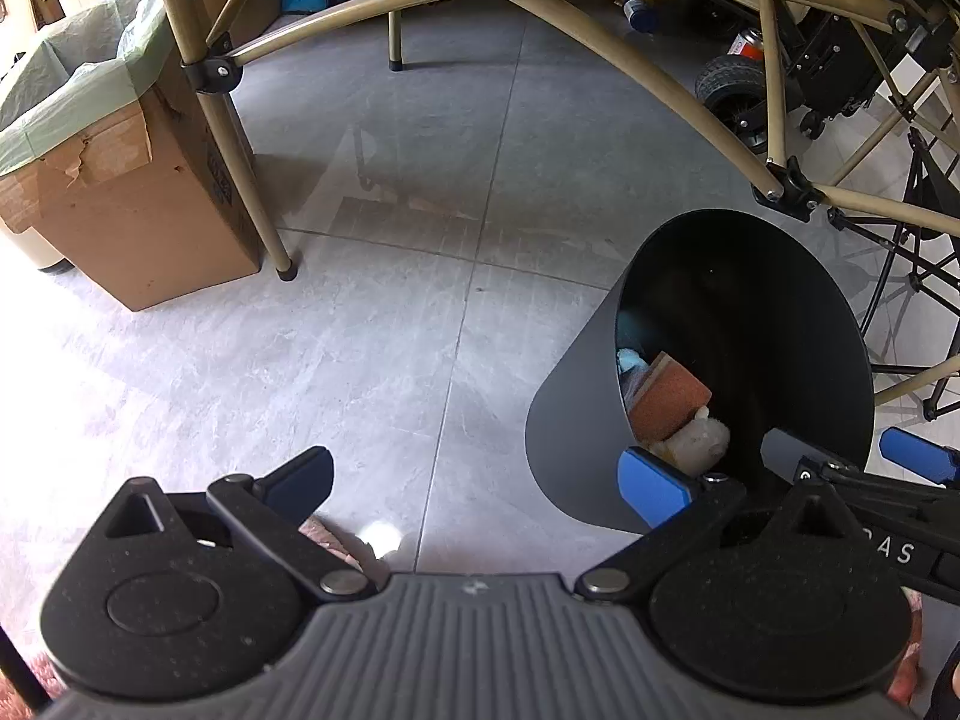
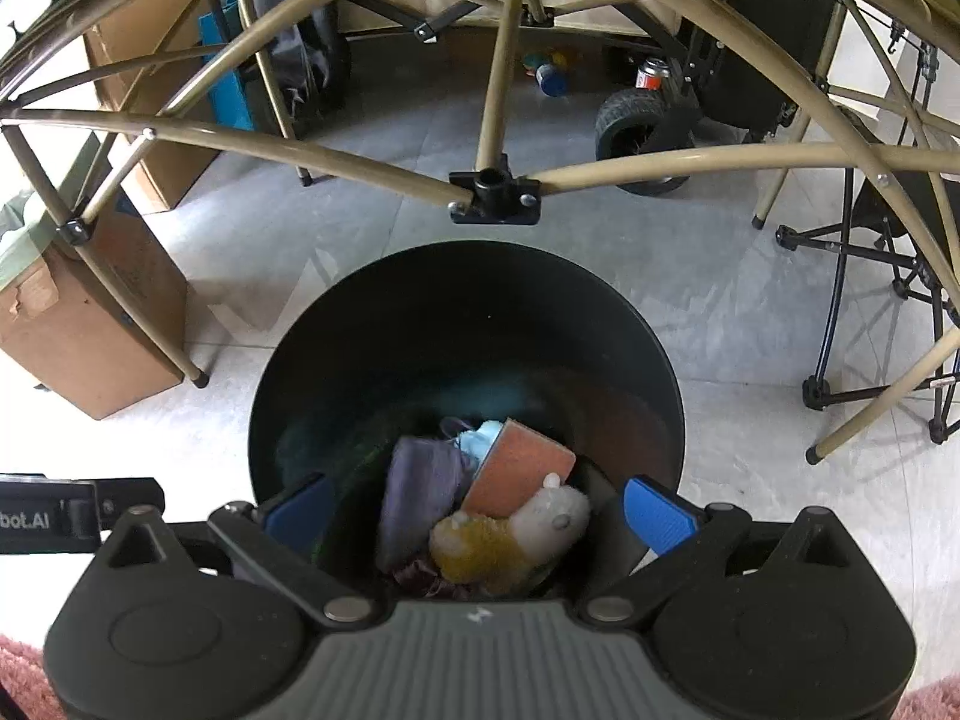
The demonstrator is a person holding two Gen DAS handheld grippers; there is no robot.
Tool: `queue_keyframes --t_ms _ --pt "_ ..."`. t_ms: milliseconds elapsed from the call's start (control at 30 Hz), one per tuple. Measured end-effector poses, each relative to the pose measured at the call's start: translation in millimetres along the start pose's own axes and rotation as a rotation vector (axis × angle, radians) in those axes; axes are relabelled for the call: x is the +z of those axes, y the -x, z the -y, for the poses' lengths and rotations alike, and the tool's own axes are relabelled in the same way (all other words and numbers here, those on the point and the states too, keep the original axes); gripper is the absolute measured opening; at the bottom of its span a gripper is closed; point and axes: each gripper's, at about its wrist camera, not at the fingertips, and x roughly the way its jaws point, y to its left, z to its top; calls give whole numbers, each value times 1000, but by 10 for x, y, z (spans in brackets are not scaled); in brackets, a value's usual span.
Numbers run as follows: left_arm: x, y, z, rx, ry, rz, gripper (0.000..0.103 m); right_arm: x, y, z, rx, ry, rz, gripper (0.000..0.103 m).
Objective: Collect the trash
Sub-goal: 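Open the right gripper to drop the lavender pouch into the bin, then raise both tools from the bin back up to the table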
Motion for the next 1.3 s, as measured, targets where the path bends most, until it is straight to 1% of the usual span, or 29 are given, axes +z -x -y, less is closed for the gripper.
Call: queue_keyframes --t_ms 333,600,667,767,867,1000,1167,1233,1300 --pt "-8 2 17 0 -5 1 103 6 14 2 6 1 4 103" --pt "-14 78 66 -7 -12 19 103 -1 57 26 18 -2 15 103" --pt "-14 120 83 -11 -15 30 103 -2 90 40 28 0 28 103" --pt "-13 222 115 -13 -19 62 103 1 197 61 35 5 69 103" --pt "-26 380 164 9 -19 133 103 6 379 89 45 7 143 103" --pt "-66 678 264 16 -30 265 103 35 754 144 52 23 283 103" --pt "-30 1073 408 -36 -15 409 103 77 1336 280 87 32 508 103" --pt "12 1215 495 -61 -12 463 103 129 1544 333 72 38 607 103" --pt "92 1334 593 -81 -13 501 103 222 1703 401 49 23 680 103"
